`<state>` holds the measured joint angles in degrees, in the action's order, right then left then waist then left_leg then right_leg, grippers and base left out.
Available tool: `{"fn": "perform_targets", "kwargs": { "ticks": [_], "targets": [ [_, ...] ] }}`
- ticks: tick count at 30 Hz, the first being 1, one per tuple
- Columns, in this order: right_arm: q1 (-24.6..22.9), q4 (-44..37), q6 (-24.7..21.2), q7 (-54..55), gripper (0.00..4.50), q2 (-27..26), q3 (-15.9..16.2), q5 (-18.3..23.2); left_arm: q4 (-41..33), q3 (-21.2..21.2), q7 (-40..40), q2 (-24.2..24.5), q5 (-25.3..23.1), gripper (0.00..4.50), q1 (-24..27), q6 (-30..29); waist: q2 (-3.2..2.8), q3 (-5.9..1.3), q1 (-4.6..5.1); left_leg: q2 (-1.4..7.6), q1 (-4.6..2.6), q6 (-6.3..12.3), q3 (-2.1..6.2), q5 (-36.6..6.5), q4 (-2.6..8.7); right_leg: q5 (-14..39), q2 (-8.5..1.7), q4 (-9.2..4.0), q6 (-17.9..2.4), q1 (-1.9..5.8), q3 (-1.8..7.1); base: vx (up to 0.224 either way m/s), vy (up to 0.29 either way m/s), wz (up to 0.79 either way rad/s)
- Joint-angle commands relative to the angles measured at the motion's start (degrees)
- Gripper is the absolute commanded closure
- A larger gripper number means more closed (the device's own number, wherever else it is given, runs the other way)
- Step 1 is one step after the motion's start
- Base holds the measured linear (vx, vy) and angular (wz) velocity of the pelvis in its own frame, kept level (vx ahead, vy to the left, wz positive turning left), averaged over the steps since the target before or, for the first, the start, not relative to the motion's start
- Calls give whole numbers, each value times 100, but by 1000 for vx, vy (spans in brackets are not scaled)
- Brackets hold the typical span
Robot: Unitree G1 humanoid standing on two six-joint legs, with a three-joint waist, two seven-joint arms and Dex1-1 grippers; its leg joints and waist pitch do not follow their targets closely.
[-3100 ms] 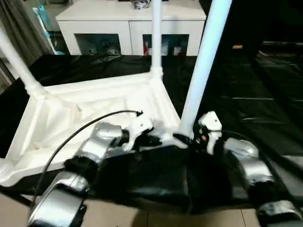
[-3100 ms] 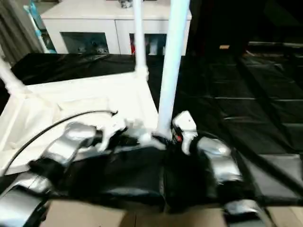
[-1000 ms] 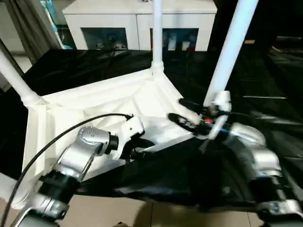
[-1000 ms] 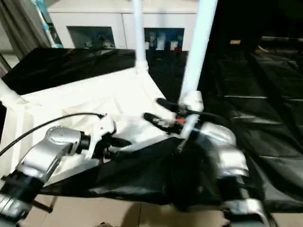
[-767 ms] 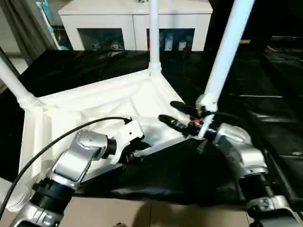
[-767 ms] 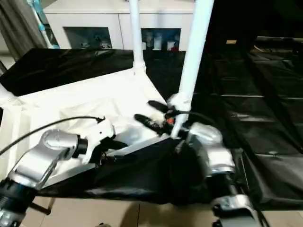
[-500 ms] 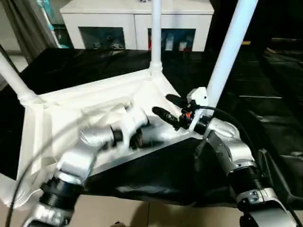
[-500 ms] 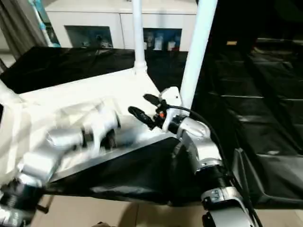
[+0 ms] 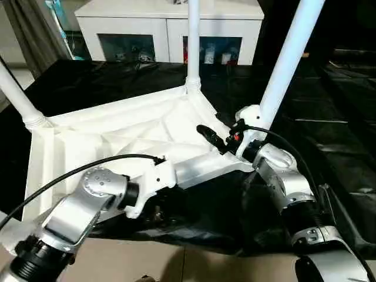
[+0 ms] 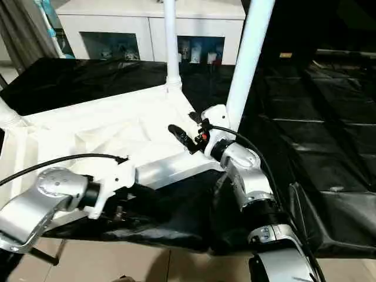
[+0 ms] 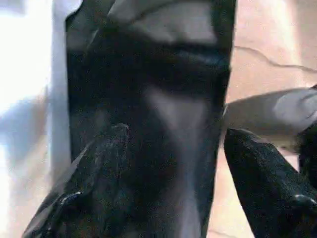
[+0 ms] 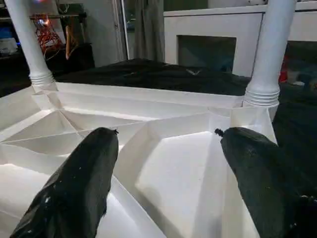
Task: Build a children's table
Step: Rotate table base
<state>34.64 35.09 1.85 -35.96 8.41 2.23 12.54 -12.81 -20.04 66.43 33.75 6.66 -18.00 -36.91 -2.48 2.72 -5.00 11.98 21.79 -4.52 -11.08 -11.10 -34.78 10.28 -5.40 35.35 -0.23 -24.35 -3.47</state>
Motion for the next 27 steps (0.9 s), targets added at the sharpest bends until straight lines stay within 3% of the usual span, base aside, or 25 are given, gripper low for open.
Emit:
{"fn": "perform_targets", "kwargs": {
  "ticks": [1, 4, 7, 10, 11, 18, 27],
  "targets": [
    [167, 147, 106, 153, 84, 30, -169, -91, -111, -135, -132, 232, -170, 101, 39, -190, 44, -390, 46, 62, -98, 269, 20, -615, 408, 549, -168, -292, -1325, 335, 202, 0, 0, 0],
    [324, 447, 289, 433, 84, 129, -289, -187, -61, -283, -433, 415, -457, 101, 165, -391, 35, -392, 52, 51, -92, 259, 21, -562, 397, 544, -170, -285, -1321, 335, 199, 0, 0, 0],
    [396, 590, 332, 613, 84, 270, -357, -245, 100, -345, -586, 394, -644, 101, 188, -426, 7, -404, 7, 63, -146, 245, 6, -561, 388, 466, -154, -288, -1375, 300, 199, 0, 0, 0],
    [457, 730, 356, 820, 84, 451, -477, -290, 298, -395, -723, 373, -845, 101, 166, -364, 11, -389, 12, 54, -130, 182, 14, -746, 402, 608, -158, -306, -1357, 322, 195, 0, 0, 0],
    [469, 764, 377, 860, 84, 488, -499, -297, 334, -406, -792, 366, -863, 101, 146, -358, -5, -394, 2, 58, -159, 152, 8, -819, 398, 654, -159, -318, -1342, 303, 198, 0, 0, 0],
    [658, 1241, 616, 1063, 84, 969, -774, -355, 693, -370, -1292, 141, -961, 101, -36, -220, 7, -392, -64, 47, -187, 55, -10, -1141, 389, 1049, -150, -371, -1252, 273, 231, 0, 0, 0],
    [980, 2063, 905, 1156, 84, 1815, -984, -395, 1029, -536, -1635, -331, -1018, 101, -184, 47, 31, -410, -91, 18, -110, 114, 5, -1137, 372, 936, -132, -363, -1217, 310, 232, 0, 0, 0]
  ]
}}
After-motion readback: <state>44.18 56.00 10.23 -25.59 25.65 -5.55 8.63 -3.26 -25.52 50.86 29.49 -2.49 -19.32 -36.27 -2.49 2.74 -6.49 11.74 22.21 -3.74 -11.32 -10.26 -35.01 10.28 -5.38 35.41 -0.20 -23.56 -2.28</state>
